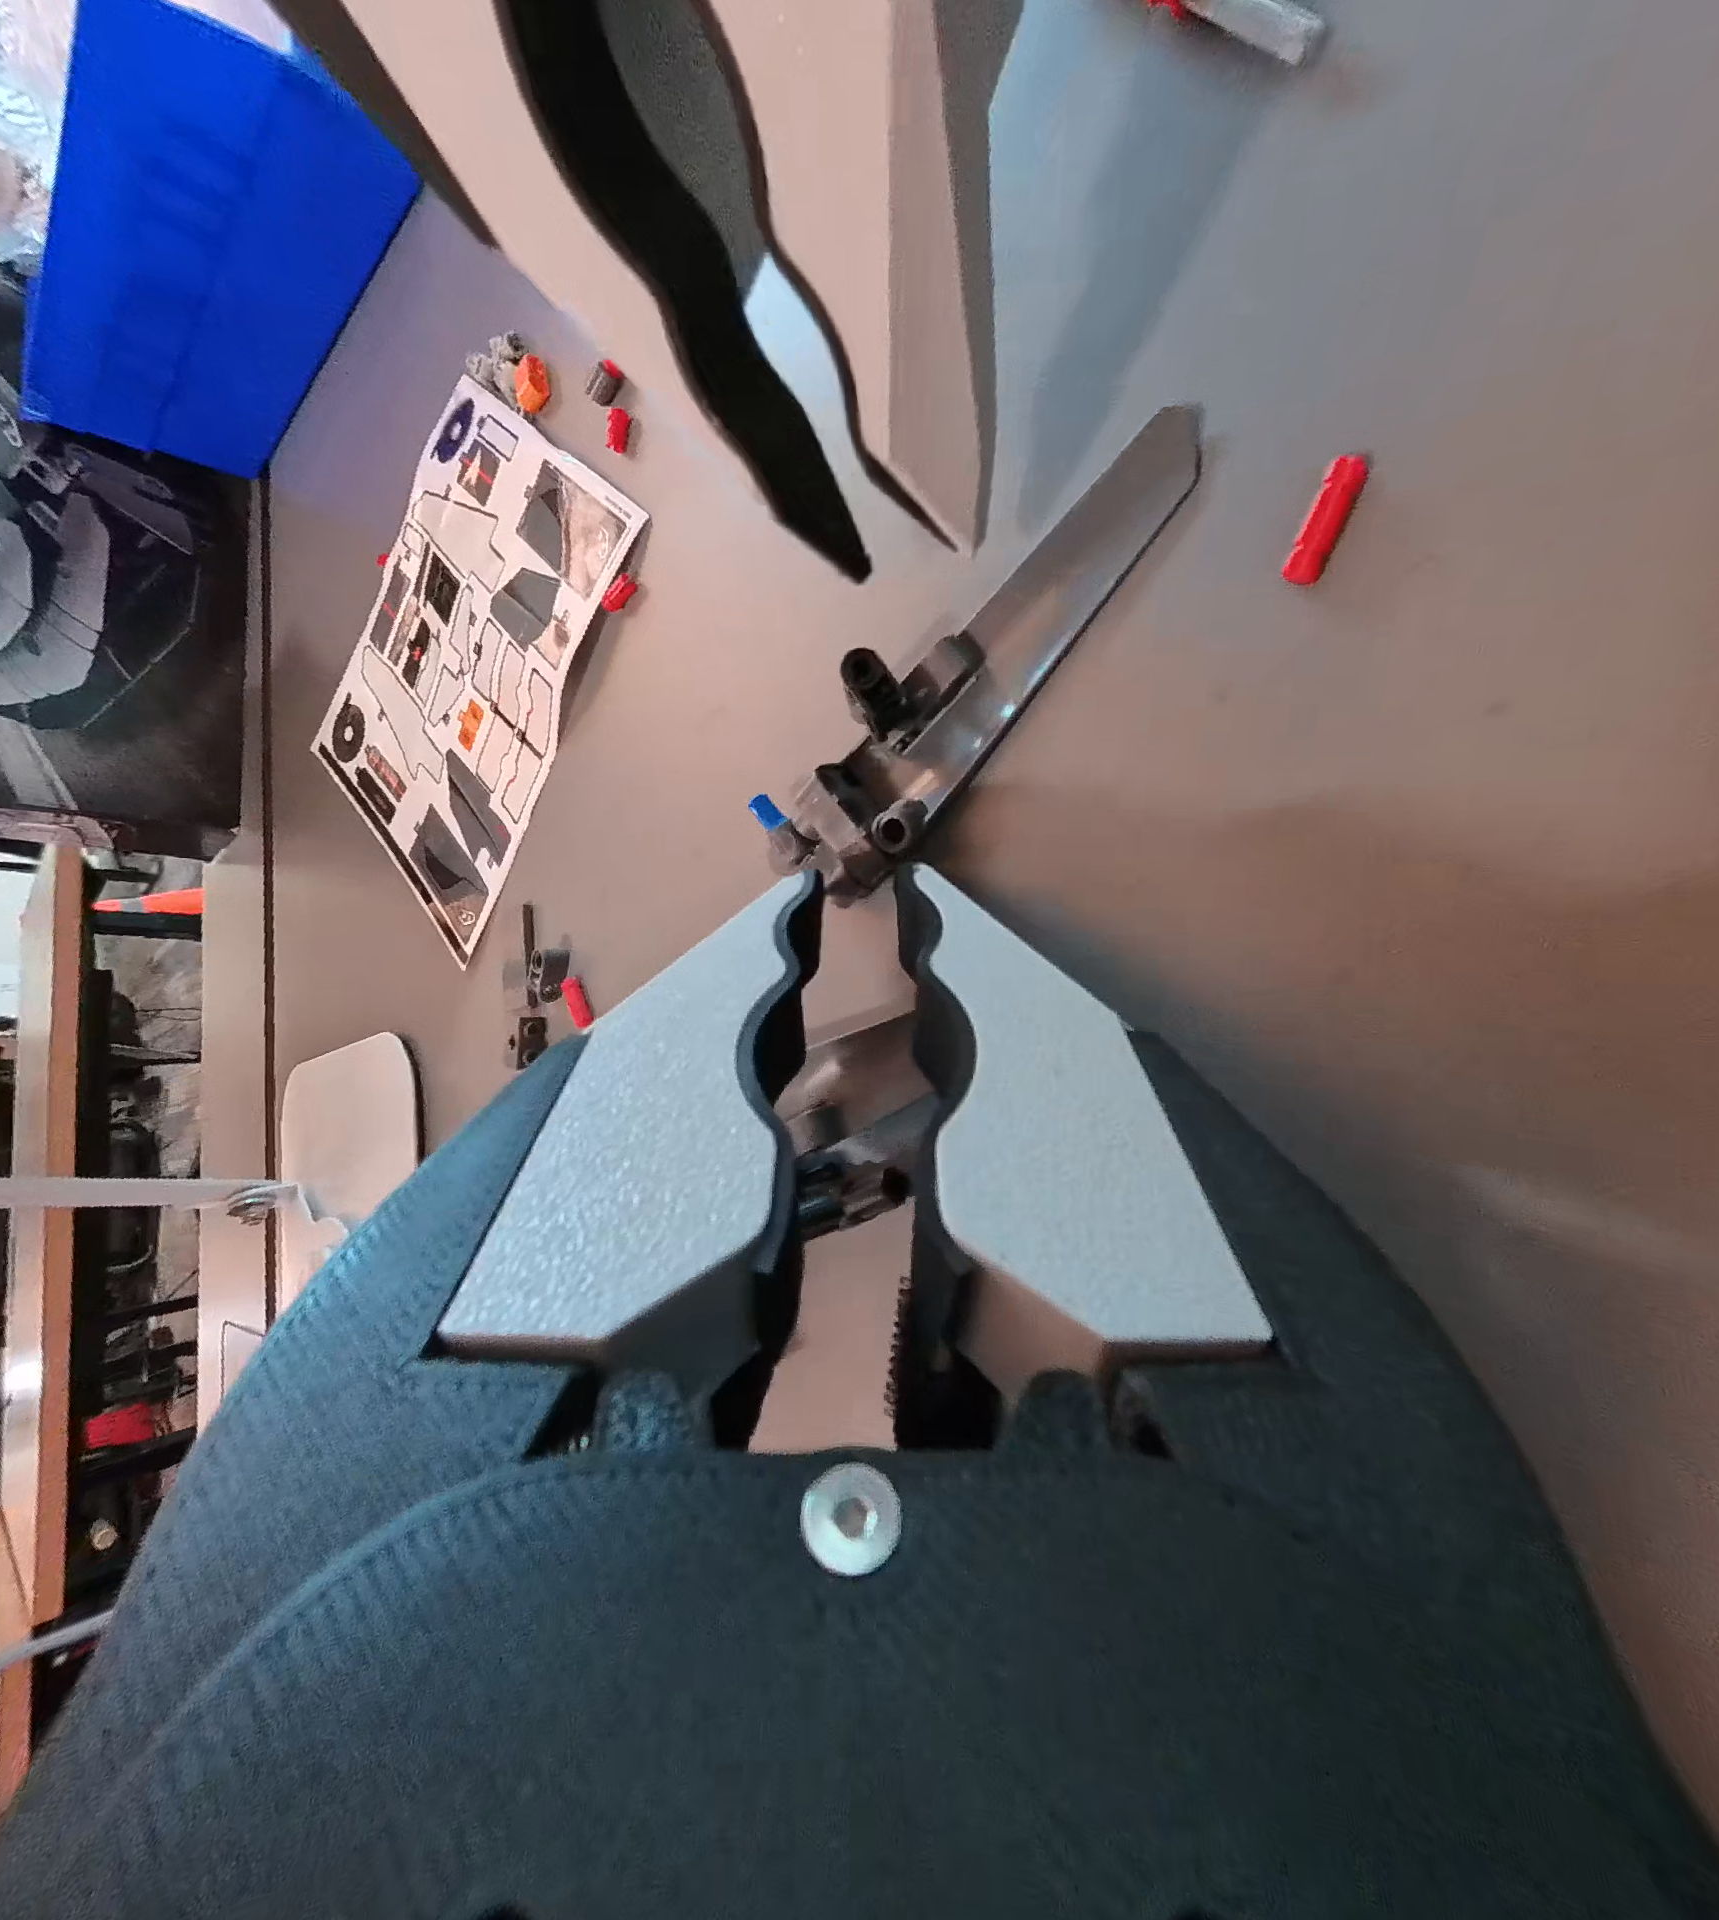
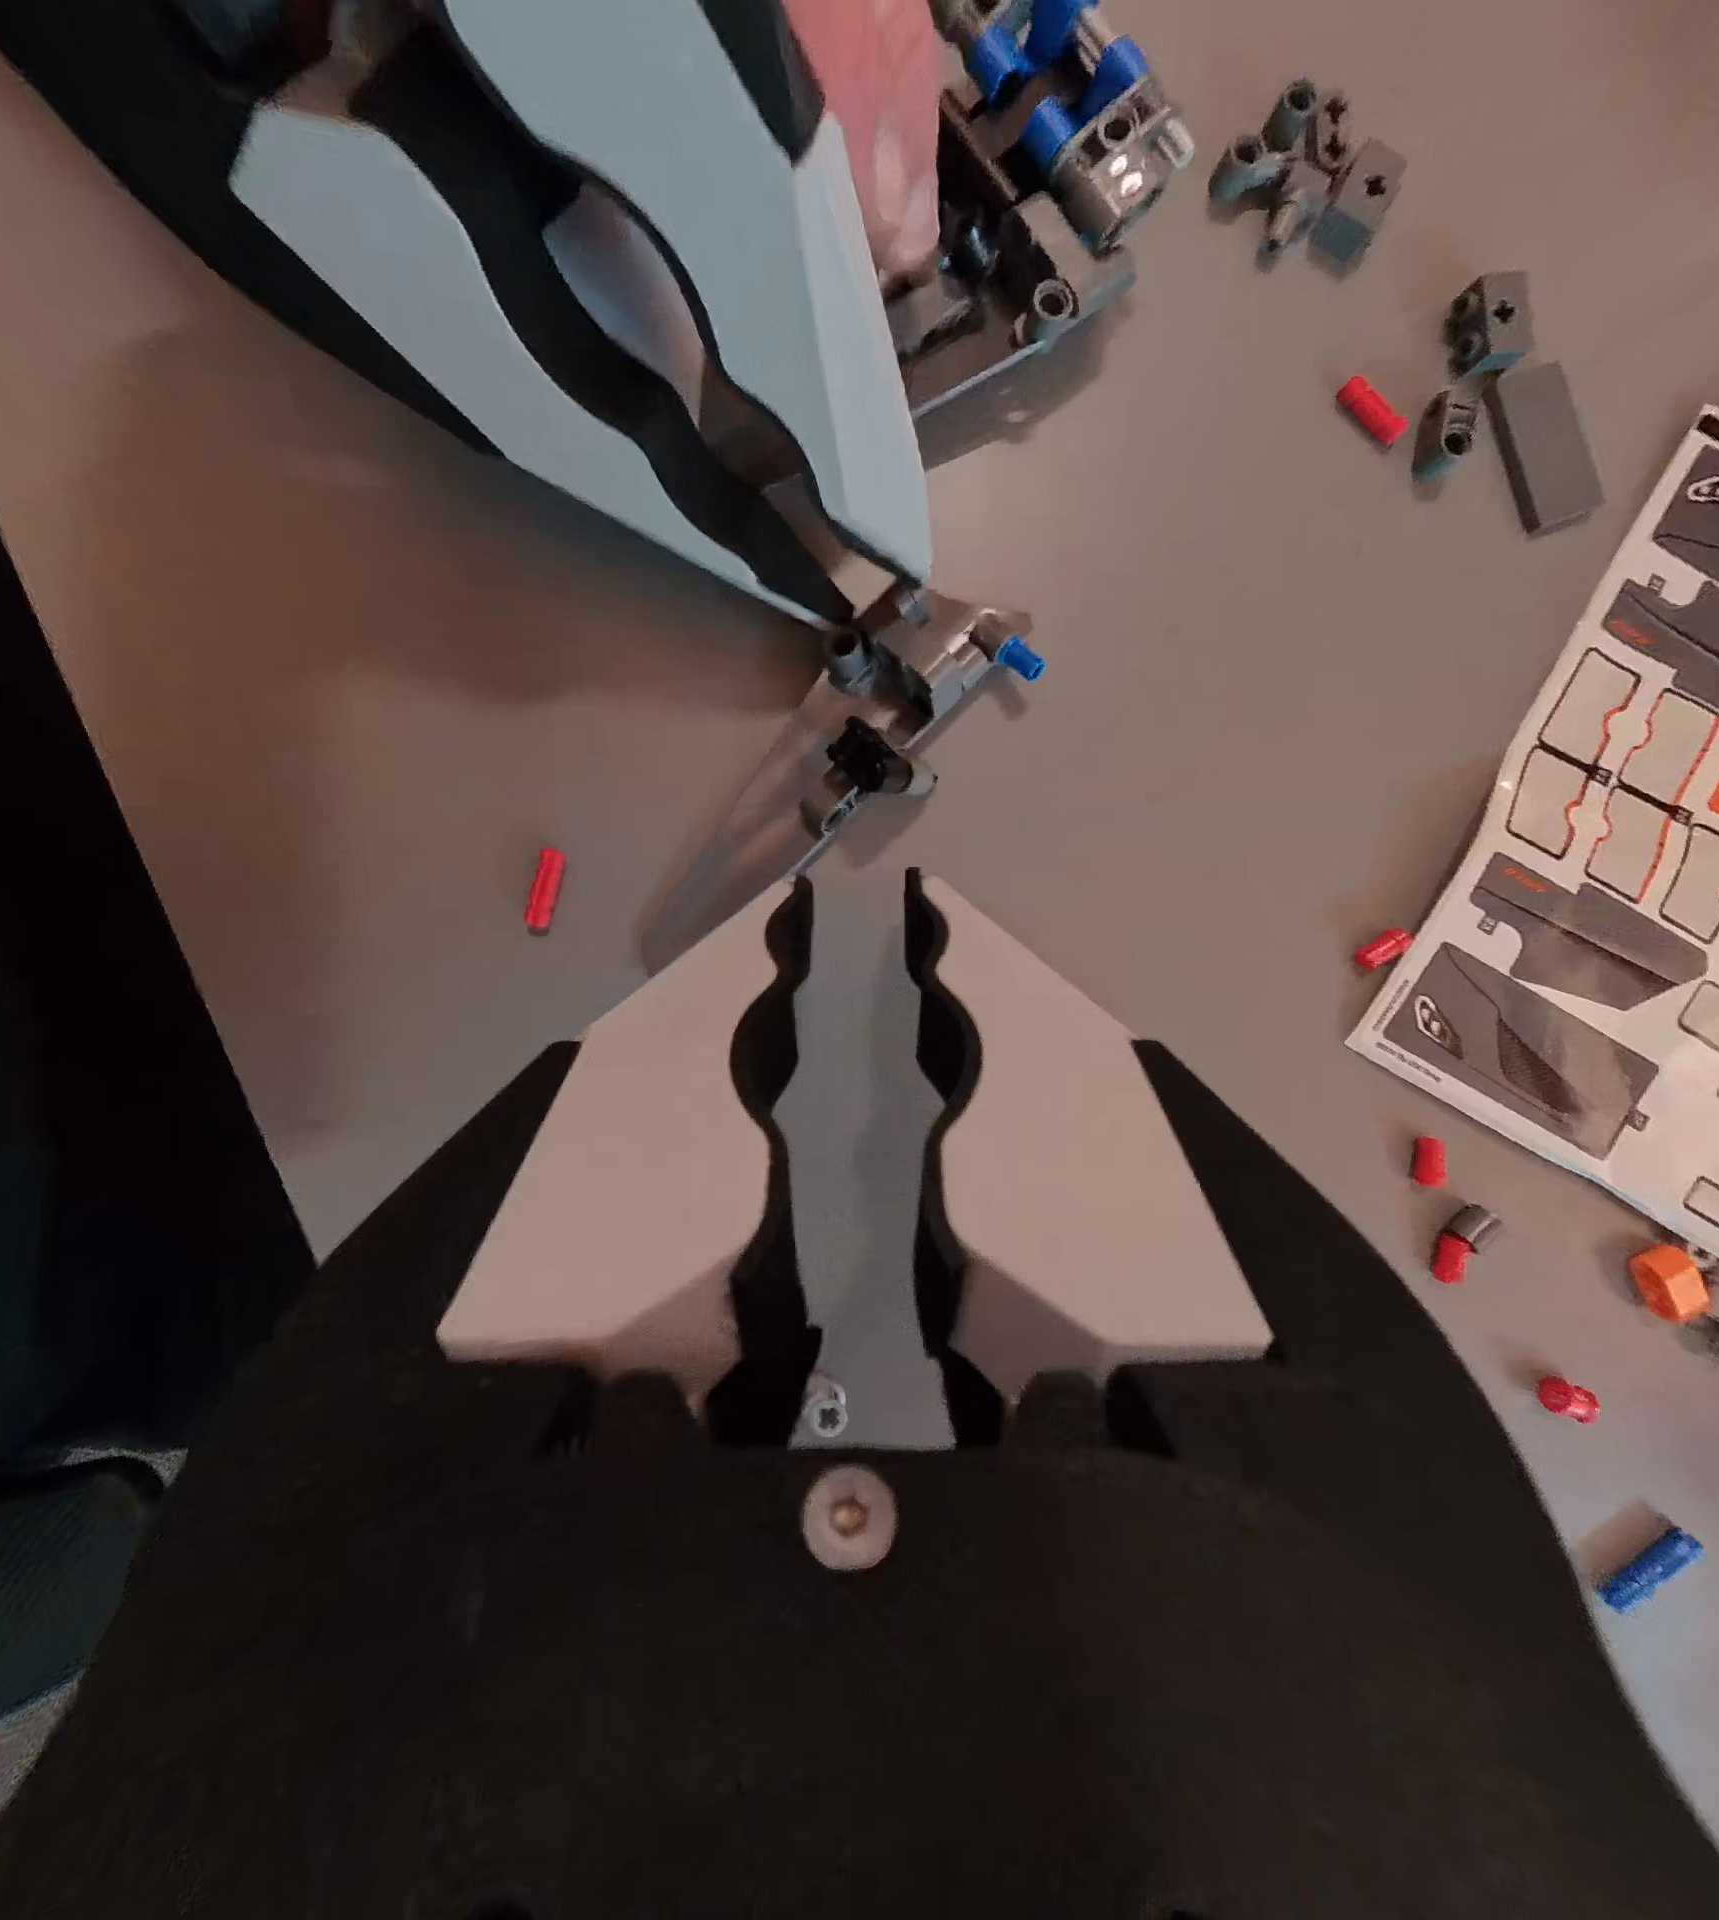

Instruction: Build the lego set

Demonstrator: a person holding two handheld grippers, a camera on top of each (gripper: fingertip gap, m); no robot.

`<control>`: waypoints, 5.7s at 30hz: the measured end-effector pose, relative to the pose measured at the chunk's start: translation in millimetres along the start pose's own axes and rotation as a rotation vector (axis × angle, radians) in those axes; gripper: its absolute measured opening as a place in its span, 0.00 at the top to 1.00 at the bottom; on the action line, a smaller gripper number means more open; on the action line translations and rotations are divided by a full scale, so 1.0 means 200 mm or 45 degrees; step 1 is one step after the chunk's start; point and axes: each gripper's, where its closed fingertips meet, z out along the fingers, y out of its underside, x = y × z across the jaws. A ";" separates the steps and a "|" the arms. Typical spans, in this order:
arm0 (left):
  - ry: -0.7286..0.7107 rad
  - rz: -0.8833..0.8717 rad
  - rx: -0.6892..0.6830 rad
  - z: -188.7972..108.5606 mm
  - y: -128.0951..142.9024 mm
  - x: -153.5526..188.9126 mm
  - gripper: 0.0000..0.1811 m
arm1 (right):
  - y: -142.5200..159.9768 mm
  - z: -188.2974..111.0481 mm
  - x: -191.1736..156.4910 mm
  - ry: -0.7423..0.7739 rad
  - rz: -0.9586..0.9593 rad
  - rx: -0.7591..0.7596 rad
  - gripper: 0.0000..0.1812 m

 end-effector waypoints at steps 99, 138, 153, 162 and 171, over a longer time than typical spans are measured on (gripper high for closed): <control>0.007 0.051 0.023 -0.01 -0.02 0.02 0.94 | -0.02 0.03 -0.07 0.196 0.213 0.190 0.83; 0.191 -0.248 0.036 0.00 -0.12 0.04 0.88 | -0.01 0.06 -0.11 0.162 0.167 0.174 0.97; 0.258 -0.440 -0.163 0.06 -0.07 0.00 0.95 | -0.01 0.06 -0.12 0.153 0.167 0.218 0.98; 0.274 -0.466 -0.135 0.06 -0.09 -0.01 0.97 | -0.02 0.04 -0.12 0.155 0.177 0.262 0.94; 0.174 -0.511 -0.046 -0.21 -0.07 -0.17 0.97 | -0.05 -0.26 -0.07 0.173 0.249 0.458 0.91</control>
